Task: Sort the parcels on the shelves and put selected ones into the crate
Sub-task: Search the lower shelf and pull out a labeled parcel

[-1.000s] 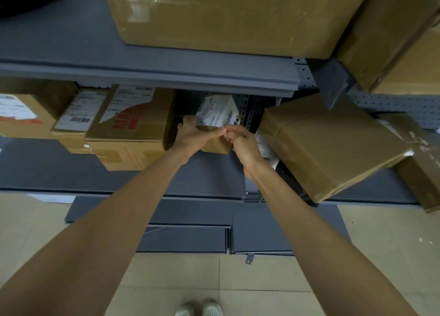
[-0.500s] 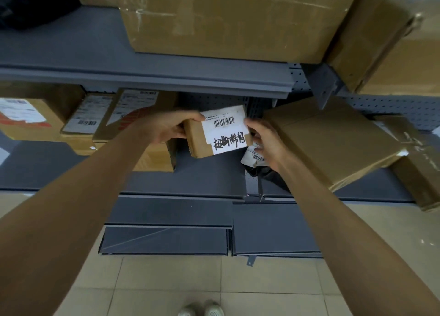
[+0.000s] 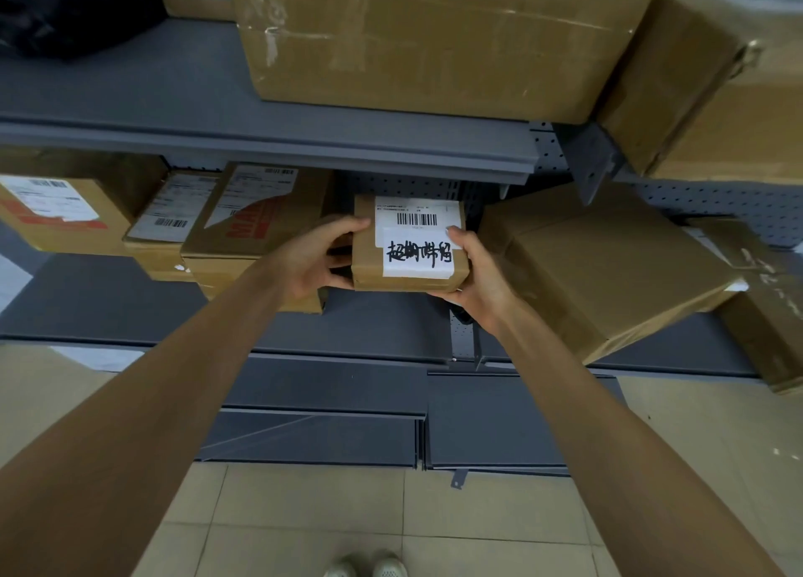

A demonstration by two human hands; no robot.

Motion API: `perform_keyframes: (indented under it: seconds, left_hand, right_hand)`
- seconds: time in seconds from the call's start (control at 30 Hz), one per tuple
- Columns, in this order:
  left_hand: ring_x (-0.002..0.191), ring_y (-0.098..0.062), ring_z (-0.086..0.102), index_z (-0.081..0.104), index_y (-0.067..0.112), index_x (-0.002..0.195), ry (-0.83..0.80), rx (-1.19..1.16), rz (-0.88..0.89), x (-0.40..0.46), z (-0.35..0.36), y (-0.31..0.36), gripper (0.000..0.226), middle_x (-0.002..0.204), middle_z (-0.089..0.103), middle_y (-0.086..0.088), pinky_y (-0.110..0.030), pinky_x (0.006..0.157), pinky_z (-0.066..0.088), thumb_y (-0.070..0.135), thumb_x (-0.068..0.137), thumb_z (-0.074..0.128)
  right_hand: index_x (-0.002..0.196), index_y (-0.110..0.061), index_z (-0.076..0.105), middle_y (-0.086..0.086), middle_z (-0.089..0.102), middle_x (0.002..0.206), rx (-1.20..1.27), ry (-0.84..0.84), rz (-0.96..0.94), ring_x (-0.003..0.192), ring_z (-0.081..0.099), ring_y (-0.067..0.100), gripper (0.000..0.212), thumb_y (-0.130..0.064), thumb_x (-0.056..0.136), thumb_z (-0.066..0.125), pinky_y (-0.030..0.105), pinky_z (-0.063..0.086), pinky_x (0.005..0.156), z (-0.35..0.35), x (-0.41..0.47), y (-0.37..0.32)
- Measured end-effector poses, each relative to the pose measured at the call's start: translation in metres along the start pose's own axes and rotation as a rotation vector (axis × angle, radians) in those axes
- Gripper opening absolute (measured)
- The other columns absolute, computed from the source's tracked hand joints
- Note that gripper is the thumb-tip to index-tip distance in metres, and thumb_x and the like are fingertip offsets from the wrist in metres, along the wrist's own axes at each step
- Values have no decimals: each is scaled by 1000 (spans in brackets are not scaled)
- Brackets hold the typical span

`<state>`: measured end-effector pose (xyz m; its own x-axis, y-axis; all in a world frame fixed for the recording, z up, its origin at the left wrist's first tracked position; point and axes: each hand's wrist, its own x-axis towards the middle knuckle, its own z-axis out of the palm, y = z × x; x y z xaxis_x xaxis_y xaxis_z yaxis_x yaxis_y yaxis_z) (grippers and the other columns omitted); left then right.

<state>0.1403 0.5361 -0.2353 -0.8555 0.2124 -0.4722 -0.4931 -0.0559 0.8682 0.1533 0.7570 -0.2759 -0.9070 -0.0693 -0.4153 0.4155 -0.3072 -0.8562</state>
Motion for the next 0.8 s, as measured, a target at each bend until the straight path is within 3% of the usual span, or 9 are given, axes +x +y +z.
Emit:
perform_keyframes:
  seconds: [0.27,0.37,0.47,0.53,0.63,0.73,0.8]
  left_hand:
    - [111,-26,61,59,19,118,11,14,11,-5,2,4,34,123,62,-7,-48,79,56,29,86,66]
    - [113,-23,60,56,22,124,-4,119,-4,-7,3,6,49,126,61,-3,-48,86,55,40,80,69]
    - [117,-19,53,45,26,137,54,375,15,-9,4,12,71,136,53,1,-42,92,49,56,76,66]
    - [115,-18,52,45,23,139,128,579,79,-7,6,16,60,138,50,-1,-35,89,45,51,88,57]
    - [122,-23,51,47,16,139,197,994,177,-2,9,20,53,140,51,-6,-29,93,42,41,94,57]
    - [126,-28,47,43,17,141,192,1516,305,-5,18,24,53,144,45,-10,-37,98,45,40,94,53]
    - [124,-29,47,42,16,141,171,1675,409,-11,31,24,52,141,45,-11,-39,96,46,39,95,51]
  right_hand:
    - [123,-20,57,6,68,115,-74,-9,3,104,65,25,39,-39,90,61,45,57,84,-4,-3,-3]
    - [125,-20,57,7,68,117,-90,41,1,102,66,24,45,-42,87,63,43,58,80,-5,-7,-6]
    - [124,-19,59,10,68,117,-99,102,-16,98,67,25,49,-45,83,64,43,58,77,-12,-16,-11]
    - [123,-18,59,10,69,115,-97,130,-41,97,67,26,47,-45,85,63,41,58,72,-18,-26,-16]
    - [119,-19,60,6,71,108,-99,172,-64,98,67,24,38,-42,89,59,46,58,80,-26,-45,-23]
    - [115,-20,61,5,71,104,-78,227,-79,97,66,22,33,-41,90,58,44,57,80,-33,-70,-26]
    - [119,-20,59,6,70,108,-69,282,-92,101,65,23,38,-43,89,59,46,56,83,-38,-90,-24]
